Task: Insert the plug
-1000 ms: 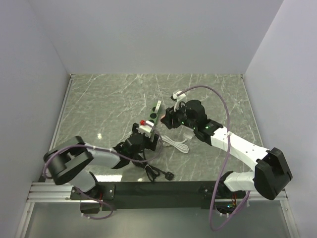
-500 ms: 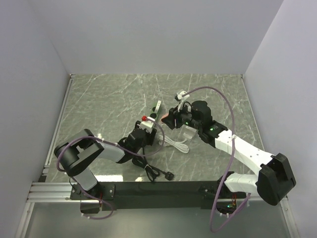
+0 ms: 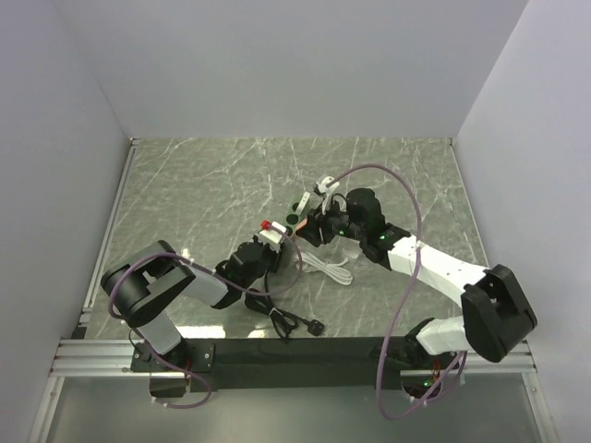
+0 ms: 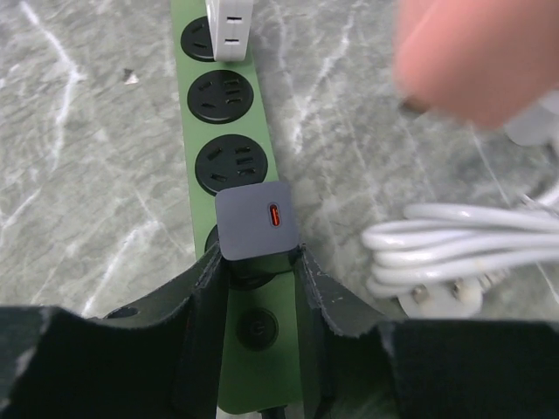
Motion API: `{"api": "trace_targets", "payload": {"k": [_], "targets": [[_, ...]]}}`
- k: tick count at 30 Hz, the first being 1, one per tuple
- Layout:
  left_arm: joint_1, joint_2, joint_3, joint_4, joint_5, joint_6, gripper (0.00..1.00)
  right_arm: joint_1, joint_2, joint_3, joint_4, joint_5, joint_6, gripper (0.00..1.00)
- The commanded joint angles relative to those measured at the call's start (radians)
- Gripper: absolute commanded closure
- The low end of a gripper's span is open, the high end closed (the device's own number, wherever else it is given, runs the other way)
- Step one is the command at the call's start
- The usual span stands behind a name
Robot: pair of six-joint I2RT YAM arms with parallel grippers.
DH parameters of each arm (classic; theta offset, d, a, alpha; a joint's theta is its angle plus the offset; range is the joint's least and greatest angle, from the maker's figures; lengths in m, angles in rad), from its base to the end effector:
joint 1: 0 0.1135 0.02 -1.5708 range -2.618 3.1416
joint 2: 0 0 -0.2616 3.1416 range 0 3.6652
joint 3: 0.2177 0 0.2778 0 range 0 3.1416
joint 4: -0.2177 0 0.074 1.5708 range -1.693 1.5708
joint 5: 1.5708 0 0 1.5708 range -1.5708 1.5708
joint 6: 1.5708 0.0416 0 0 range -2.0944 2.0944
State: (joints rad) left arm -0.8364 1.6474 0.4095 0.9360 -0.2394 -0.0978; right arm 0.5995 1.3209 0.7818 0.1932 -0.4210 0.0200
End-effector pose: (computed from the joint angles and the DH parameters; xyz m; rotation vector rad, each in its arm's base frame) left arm 0.2047 -0.2121 0.1036 0.5228 1.8113 -0.4207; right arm 0.2581 0.1970 0.2413 -0.8374 1.7845 0.8142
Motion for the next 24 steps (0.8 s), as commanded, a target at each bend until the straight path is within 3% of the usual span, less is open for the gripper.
{"api": "trace_targets", "payload": {"k": [1,16,24], "targets": [[-0.033,0.023,-0.052,-0.002,0.225,0.007,0.99,-0.007,0.046,-0.013,0.068,-0.045,-0.063,1.00],[-0.112,0.048,-0.040,-0.042,0.253,0.038,0.99,-0.017,0.205,-0.027,0.175,-0.067,-0.140,1.00],[-0.113,0.075,-0.011,-0.082,0.249,0.032,0.99,-0.070,0.205,-0.026,0.219,-0.101,-0.131,1.00]]}}
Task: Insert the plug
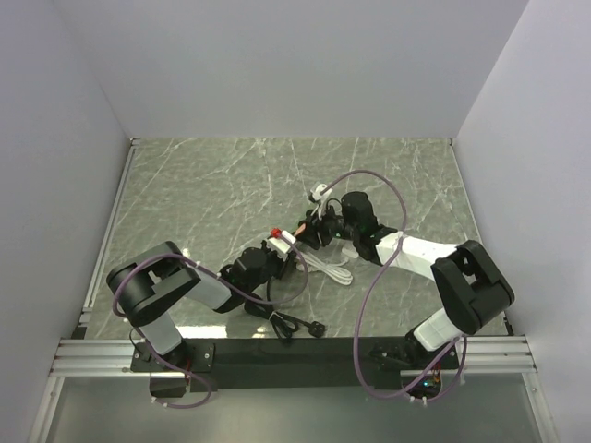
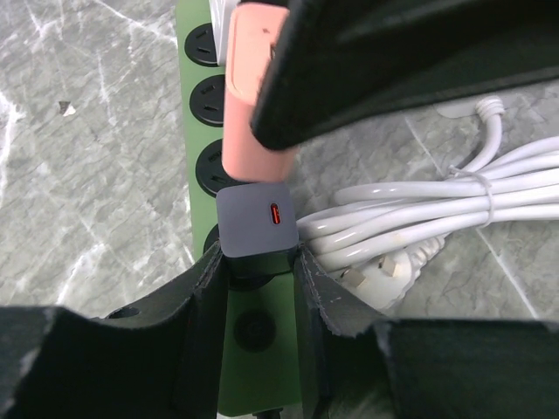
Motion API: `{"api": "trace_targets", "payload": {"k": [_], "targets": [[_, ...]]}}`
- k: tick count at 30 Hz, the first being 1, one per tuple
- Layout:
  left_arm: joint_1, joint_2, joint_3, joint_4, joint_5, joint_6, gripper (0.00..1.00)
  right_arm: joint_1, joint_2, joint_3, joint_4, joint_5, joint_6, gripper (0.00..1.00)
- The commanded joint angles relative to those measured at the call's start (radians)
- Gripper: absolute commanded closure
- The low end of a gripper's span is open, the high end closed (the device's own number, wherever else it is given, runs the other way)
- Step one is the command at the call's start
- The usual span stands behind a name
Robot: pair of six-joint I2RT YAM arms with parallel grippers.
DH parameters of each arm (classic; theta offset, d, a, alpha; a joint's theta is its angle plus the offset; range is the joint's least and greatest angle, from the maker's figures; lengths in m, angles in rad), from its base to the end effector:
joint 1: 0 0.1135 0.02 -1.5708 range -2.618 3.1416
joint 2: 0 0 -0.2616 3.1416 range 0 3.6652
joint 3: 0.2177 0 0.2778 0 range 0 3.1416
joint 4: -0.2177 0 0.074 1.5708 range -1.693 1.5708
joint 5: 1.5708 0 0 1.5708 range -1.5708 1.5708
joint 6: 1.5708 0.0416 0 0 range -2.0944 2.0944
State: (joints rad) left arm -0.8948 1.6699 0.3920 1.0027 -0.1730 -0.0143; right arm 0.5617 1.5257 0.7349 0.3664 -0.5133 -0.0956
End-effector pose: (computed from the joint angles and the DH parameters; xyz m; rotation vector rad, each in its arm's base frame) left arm 0.1885 -0.2235 0.1002 0.6839 1.7388 -0.4742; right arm 0.2786 0.1995 0.1788 -0.9659 1.7830 0.8086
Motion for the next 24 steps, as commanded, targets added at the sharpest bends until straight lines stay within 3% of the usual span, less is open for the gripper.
{"api": "trace_targets", "payload": {"k": [1,8,16,24], "targets": [[-0.056,0.054,0.008,-0.151,0.182,-0.053,0.99,-0.037,0.002,0.021,0.058,-0.017,-0.012,1.00],[-0.056,0.065,0.018,-0.164,0.181,-0.056,0.99,-0.059,0.089,0.083,0.039,-0.013,-0.003,1.00],[-0.055,0.082,0.031,-0.184,0.176,-0.056,0.99,-0.062,0.114,0.100,0.000,-0.097,-0.021,1.00],[-0.055,0.082,0.033,-0.182,0.175,-0.058,0.99,-0.060,0.082,0.093,-0.041,-0.060,-0.013,1.00]]}}
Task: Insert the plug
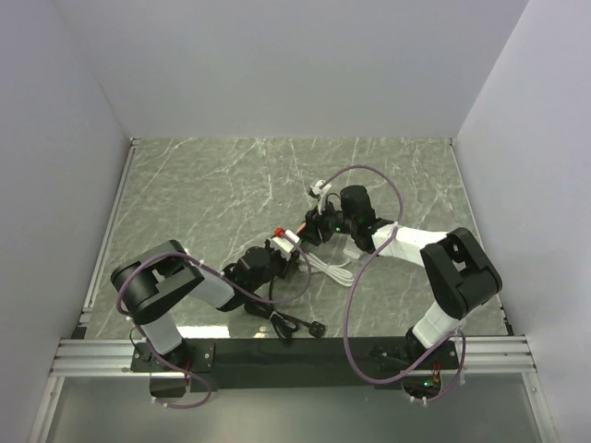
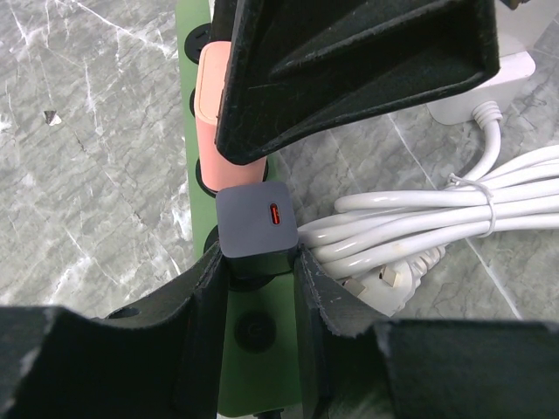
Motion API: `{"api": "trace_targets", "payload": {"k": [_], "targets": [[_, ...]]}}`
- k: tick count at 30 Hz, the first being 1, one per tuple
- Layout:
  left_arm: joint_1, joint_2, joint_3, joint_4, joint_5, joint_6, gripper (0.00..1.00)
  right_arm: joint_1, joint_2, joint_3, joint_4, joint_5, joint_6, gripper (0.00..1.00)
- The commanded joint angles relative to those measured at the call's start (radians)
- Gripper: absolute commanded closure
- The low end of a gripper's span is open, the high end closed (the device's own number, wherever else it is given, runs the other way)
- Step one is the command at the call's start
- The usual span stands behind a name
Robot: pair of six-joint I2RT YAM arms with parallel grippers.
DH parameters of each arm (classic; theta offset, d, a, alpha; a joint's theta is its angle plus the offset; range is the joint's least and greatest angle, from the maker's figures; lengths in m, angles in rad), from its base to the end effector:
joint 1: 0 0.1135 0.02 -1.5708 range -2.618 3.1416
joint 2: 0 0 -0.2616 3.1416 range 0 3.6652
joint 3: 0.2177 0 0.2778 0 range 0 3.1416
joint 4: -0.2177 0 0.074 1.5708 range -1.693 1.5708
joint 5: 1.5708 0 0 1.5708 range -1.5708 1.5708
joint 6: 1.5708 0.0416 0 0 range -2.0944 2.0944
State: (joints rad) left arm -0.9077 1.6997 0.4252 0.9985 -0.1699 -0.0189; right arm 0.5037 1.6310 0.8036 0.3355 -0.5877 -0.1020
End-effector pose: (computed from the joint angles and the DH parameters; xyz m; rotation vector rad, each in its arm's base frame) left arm 0.1907 -0.2328 0.0997 0.6942 1.7375 -0.4887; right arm 0.3035 0.1936 0.1643 -0.9644 1.8432 0.8514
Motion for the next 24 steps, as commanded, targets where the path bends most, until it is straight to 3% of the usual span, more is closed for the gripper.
{"api": "trace_targets", "payload": {"k": [1,20,24], "targets": [[-0.042,0.054,0.001,-0.181,0.173,-0.053,0.99,-0.002,-0.028,0.022,-0.015,0.022,-0.007,1.00],[-0.020,0.074,0.017,-0.199,0.173,-0.070,0.99,0.001,-0.054,0.034,-0.081,0.085,-0.021,1.00],[-0.017,0.077,0.021,-0.207,0.139,-0.078,0.94,-0.001,-0.063,0.028,-0.085,0.085,-0.022,1.00]]}}
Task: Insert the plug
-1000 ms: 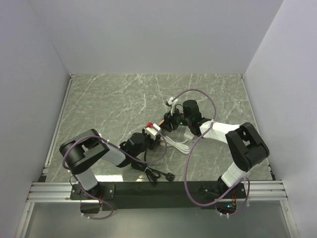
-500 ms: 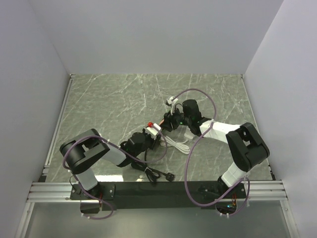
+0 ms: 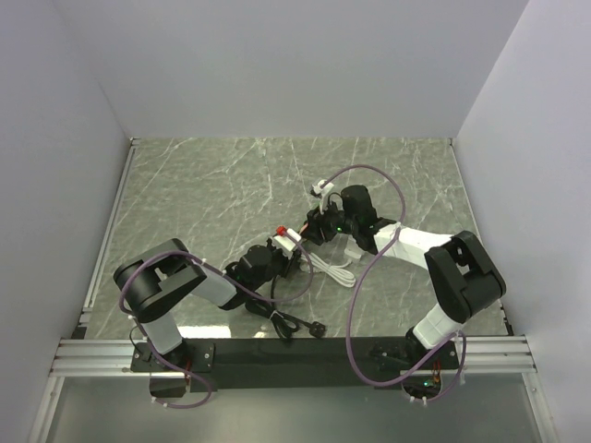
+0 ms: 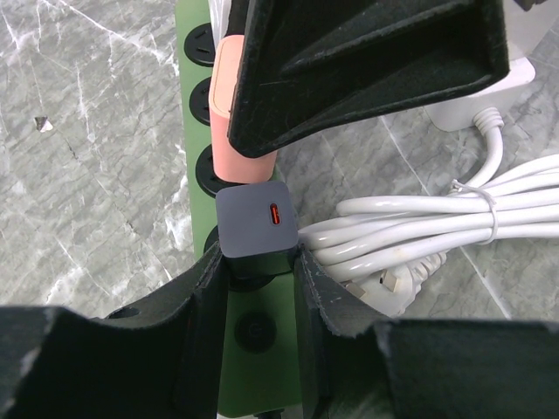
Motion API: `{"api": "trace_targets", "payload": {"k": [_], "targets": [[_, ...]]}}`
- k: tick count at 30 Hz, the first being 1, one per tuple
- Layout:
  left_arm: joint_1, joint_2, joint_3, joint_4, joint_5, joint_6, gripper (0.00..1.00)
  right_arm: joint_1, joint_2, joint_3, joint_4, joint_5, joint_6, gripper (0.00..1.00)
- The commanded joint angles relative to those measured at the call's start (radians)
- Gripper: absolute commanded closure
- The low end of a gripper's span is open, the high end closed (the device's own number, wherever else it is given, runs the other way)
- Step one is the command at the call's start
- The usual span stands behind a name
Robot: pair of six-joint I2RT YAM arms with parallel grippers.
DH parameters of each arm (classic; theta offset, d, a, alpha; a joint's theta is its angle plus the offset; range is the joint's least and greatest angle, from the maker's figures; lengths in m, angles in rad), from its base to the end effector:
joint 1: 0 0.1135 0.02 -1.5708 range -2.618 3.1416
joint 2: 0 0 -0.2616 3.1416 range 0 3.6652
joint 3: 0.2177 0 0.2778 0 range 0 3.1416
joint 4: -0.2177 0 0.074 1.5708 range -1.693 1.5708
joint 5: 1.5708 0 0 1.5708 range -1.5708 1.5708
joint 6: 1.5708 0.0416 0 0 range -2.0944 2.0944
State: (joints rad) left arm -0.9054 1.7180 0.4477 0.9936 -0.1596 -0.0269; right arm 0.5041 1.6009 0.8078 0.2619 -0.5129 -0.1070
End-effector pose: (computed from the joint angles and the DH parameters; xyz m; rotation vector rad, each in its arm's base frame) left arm 0.1945 -0.2372 0.0995 0.6931 1.7409 -0.5016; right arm 0.3019 0.1898 0.1680 -0.9309 1.9052 0.7758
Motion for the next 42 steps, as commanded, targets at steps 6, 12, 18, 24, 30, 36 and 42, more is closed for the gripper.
{"api": "trace_targets", "payload": {"k": [6,12,18,24,30,36,42], "targets": [[-0.020,0.051,-0.006,-0.199,0.120,-0.073,0.91,0.002,-0.021,0.037,-0.035,0.020,-0.020,1.00],[-0.020,0.045,-0.007,-0.202,0.118,-0.074,0.92,0.020,0.002,0.054,-0.062,0.049,-0.031,1.00],[-0.020,0.038,-0.010,-0.197,0.117,-0.074,0.93,0.048,0.040,0.076,-0.110,0.094,-0.033,1.00],[-0.016,0.031,-0.017,-0.193,0.109,-0.076,0.93,0.050,0.011,0.050,-0.110,0.132,-0.020,1.00],[0.013,-0.011,-0.052,-0.155,0.121,-0.097,0.92,0.057,0.044,0.059,-0.133,0.149,-0.003,1.00],[0.026,-0.006,-0.049,-0.165,0.074,-0.113,0.92,0.068,0.027,0.033,-0.119,0.152,0.013,1.00],[0.029,-0.009,-0.049,-0.173,-0.010,-0.128,0.92,0.086,0.042,0.041,-0.144,0.178,0.020,1.00]]}}
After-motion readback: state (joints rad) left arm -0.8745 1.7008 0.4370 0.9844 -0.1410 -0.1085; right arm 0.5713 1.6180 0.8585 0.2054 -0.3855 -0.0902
